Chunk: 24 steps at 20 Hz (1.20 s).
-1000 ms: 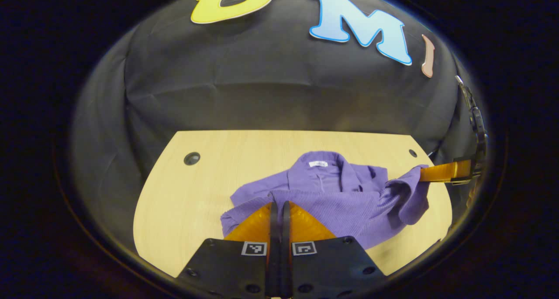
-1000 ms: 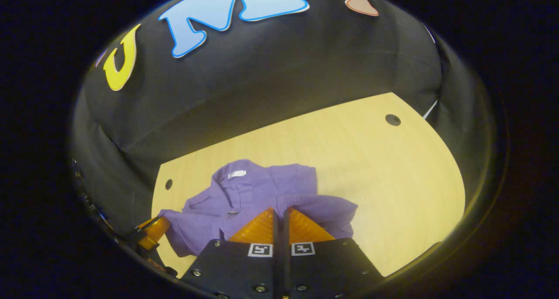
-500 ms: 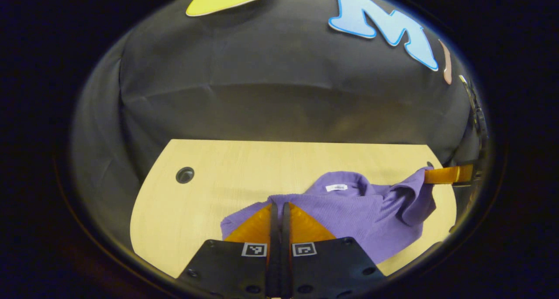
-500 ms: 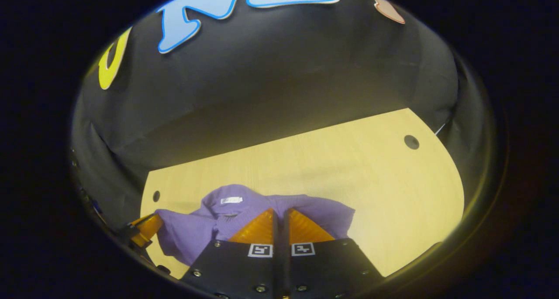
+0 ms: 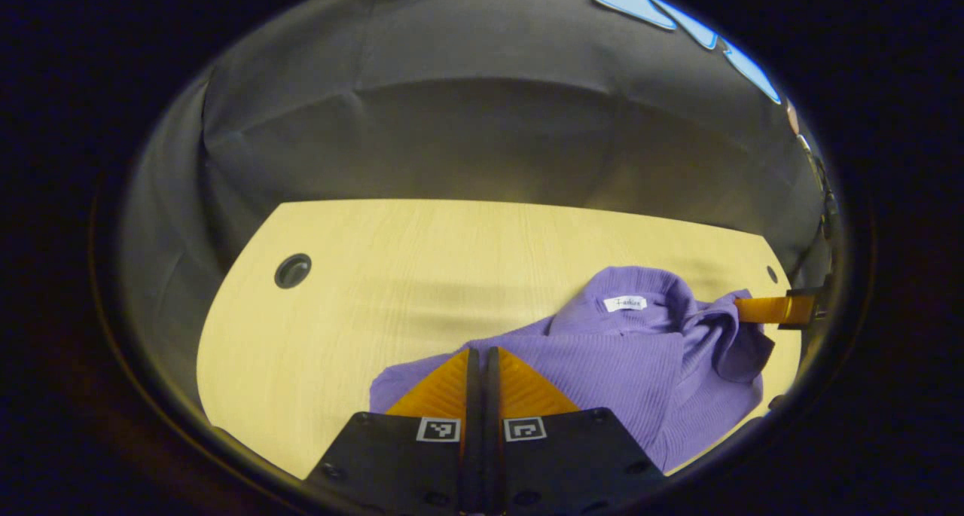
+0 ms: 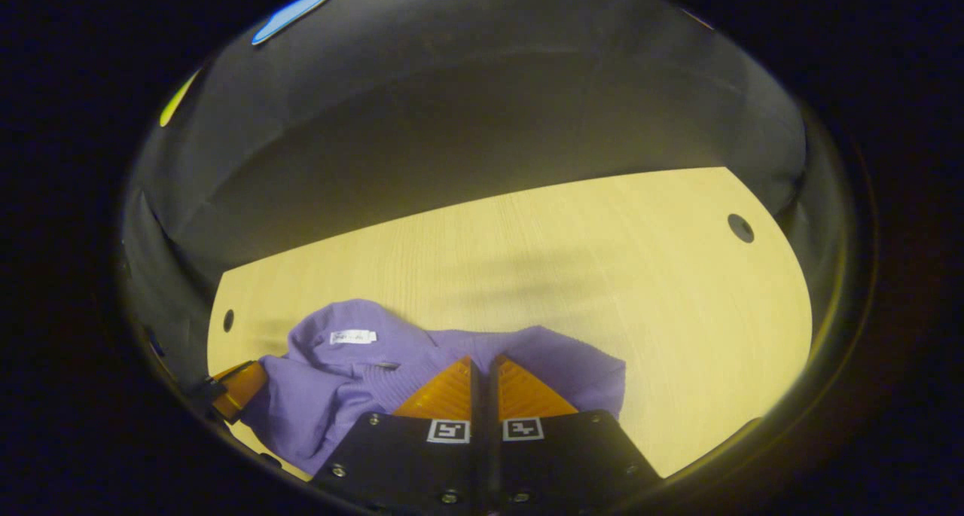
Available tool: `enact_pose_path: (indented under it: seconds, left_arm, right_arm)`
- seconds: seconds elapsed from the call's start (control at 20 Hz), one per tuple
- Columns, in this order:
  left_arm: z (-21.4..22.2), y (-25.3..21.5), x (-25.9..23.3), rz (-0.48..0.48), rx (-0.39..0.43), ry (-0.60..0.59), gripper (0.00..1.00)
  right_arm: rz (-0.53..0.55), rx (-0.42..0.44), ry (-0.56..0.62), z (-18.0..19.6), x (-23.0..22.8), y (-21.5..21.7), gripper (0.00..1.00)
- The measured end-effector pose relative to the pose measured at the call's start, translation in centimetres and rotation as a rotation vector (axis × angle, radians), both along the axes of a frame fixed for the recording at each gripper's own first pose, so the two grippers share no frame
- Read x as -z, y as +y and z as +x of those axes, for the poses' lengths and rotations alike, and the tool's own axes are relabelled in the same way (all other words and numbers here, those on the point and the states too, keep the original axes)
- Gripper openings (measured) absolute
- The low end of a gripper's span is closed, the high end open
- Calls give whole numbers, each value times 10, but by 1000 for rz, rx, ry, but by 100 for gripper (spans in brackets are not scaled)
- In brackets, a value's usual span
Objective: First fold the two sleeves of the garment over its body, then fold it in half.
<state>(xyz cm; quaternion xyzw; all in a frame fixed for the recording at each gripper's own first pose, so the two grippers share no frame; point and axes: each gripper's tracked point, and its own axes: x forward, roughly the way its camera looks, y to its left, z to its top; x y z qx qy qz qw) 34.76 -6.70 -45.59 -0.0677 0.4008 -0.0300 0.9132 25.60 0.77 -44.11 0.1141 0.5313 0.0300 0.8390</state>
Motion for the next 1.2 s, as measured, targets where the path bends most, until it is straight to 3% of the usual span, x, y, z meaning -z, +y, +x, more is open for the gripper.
enact_pose_path:
  seconds: [0.3, 0.5, 0.6, 0.7, 0.75, 0.85, 0.95, 1.2]
  left_arm:
    - [-2, -3, 12, 14, -2, 10, 6]
    - [-2, -3, 15, 61, 1, 4, 8]
    - [-1, -8, 14, 62, 26, 4, 20]
    - [-2, -13, 12, 40, 47, 4, 34]
    - [-3, -12, 7, 42, 52, 2, 50]
    - [-7, -10, -8, 49, 64, -16, 69]
    - [-10, -7, -28, 46, 53, -45, 89]
    - [-30, -3, -95, 27, 20, -143, 87]
  right_arm:
    - [-35, -67, 6, -10, 21, 13, 3]
    - [3, -45, 39, -11, 25, 7, 4]
    - [53, -43, 50, -13, 20, 9, 24]
    - [109, -28, 53, -11, 11, 16, 33]
    - [116, -19, 40, -9, 4, 14, 49]
    - [86, -18, -30, -3, -20, 9, 68]
    - [67, -42, -100, -1, -49, 10, 72]
    - [53, -98, -252, -14, -130, 15, 75]
